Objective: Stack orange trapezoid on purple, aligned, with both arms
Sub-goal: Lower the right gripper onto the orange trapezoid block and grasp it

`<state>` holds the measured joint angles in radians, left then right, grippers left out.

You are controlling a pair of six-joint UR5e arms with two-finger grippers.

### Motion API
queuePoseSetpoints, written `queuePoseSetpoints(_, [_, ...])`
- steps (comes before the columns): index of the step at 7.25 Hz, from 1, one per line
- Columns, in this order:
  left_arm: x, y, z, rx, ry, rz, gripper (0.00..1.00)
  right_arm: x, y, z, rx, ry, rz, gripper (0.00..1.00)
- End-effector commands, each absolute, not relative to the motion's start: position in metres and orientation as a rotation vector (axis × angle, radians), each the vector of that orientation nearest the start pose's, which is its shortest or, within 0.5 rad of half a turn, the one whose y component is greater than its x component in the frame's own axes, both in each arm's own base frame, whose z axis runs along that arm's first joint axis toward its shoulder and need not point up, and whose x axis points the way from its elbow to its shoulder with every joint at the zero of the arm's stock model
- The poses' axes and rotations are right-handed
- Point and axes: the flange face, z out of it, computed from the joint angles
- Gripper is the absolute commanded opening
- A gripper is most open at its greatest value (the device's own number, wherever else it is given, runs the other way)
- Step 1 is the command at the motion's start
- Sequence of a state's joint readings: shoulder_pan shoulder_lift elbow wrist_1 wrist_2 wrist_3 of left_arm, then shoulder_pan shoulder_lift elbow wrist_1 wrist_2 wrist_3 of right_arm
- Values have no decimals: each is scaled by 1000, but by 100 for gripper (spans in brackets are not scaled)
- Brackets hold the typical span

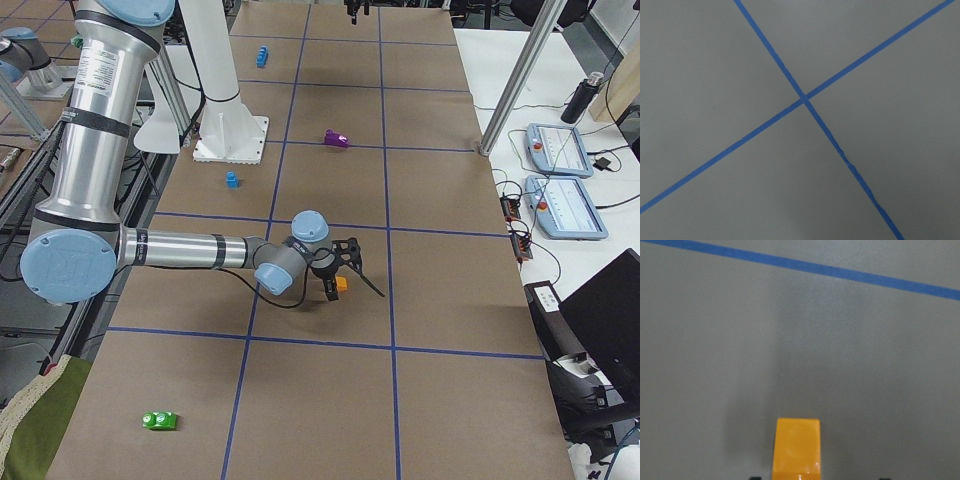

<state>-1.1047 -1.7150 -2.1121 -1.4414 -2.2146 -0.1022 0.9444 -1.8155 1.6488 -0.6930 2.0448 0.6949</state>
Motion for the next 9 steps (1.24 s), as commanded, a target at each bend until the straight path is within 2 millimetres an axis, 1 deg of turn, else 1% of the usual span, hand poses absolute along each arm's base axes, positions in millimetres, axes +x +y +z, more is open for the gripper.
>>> queuePoseSetpoints(1, [155,-472,350,342,759,521,100,-181,-387,643,263,-787,-122,51])
queuePoseSetpoints(2, [155,-472,350,342,759,519,100,-182,-387,643,263,-788,-123,49])
queuePoseSetpoints(3, [155,-472,350,341,760,518,100,-184,-387,642,262,-789,-126,43])
queuePoseSetpoints(4, [155,-472,350,340,760,517,100,-185,-387,642,262,-791,-129,31])
queuePoseSetpoints(5, [155,-472,351,337,759,514,100,-187,-387,640,260,-794,-134,0])
queuePoseSetpoints(6, [154,-473,353,326,762,499,100,-189,-388,632,270,-808,-141,0])
queuePoseSetpoints(7, [143,-475,357,322,760,453,100,-192,-392,612,282,-821,-147,0])
queuePoseSetpoints(8, [136,-464,393,255,739,430,100,-199,-407,571,260,-816,-136,0])
queuePoseSetpoints(9, [99,-474,420,242,722,352,100,-207,-422,516,232,-797,-120,0])
